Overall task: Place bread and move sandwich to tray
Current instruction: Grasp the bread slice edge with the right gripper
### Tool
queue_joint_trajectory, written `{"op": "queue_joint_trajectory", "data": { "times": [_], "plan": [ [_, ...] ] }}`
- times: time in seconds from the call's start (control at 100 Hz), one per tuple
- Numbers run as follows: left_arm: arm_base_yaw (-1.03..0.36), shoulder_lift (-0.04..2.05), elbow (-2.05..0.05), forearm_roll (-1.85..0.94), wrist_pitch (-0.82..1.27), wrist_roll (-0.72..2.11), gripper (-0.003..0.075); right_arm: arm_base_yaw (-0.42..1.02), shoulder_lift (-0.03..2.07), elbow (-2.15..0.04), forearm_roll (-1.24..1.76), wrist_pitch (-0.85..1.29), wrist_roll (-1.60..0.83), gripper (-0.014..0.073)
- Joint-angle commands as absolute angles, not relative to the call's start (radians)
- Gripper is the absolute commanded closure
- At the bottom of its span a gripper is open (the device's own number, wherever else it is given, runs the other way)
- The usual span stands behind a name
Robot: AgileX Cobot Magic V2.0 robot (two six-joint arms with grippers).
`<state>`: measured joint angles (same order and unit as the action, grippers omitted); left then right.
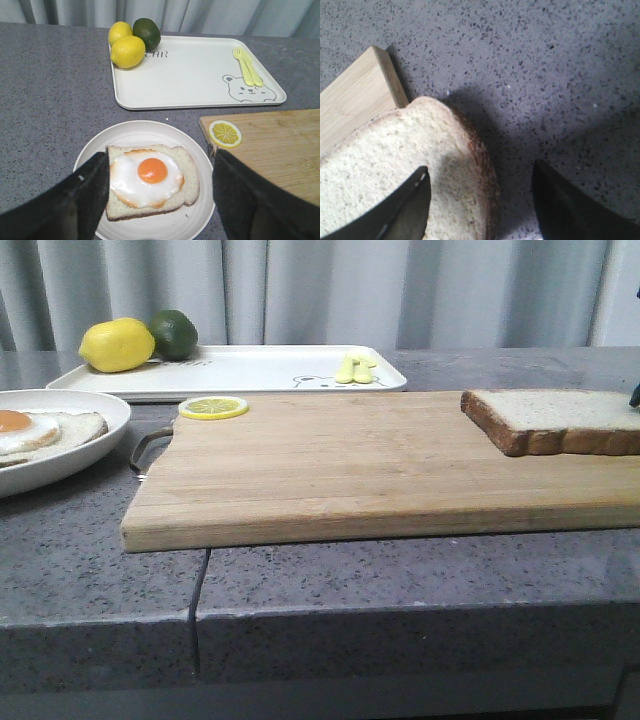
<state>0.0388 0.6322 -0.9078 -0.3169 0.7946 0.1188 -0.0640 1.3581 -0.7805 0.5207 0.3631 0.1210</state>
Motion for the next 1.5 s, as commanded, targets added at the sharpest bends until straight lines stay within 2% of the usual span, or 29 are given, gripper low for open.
{"op": "queue_joint_trajectory", "data": {
  "times": [0.0,0.44,0.86,1.03,1.21,1.4,1.49],
  "plan": [
    [0.041,0.641,-0.942,-0.341,0.729,0.122,0.0300,-0.068,1.342,-0.815,0.546,0.312,0.111,0.0140],
    [0.041,0.641,-0.942,-0.341,0.729,0.122,0.0300,-0.068,1.375,-0.815,0.753,0.329,-0.050,0.0140],
    [0.041,0.641,-0.942,-0.341,0.729,0.122,0.0300,-0.068,1.375,-0.815,0.760,0.357,-0.052,0.0151],
    [0.041,0.641,-0.942,-0.341,0.732,0.122,0.0300,-0.068,1.375,-0.815,0.760,0.361,-0.052,0.0277],
    [0.041,0.641,-0.942,-0.341,0.752,0.122,0.0300,-0.068,1.375,-0.815,0.760,0.371,-0.052,0.0372],
    [0.041,0.641,-0.942,-0.341,0.752,0.122,0.0300,-0.068,1.375,-0.815,0.760,0.378,-0.051,0.0545],
    [0.041,0.641,-0.942,-0.341,0.752,0.122,0.0300,-0.068,1.375,-0.815,0.760,0.377,-0.051,0.0599]
  ]
}}
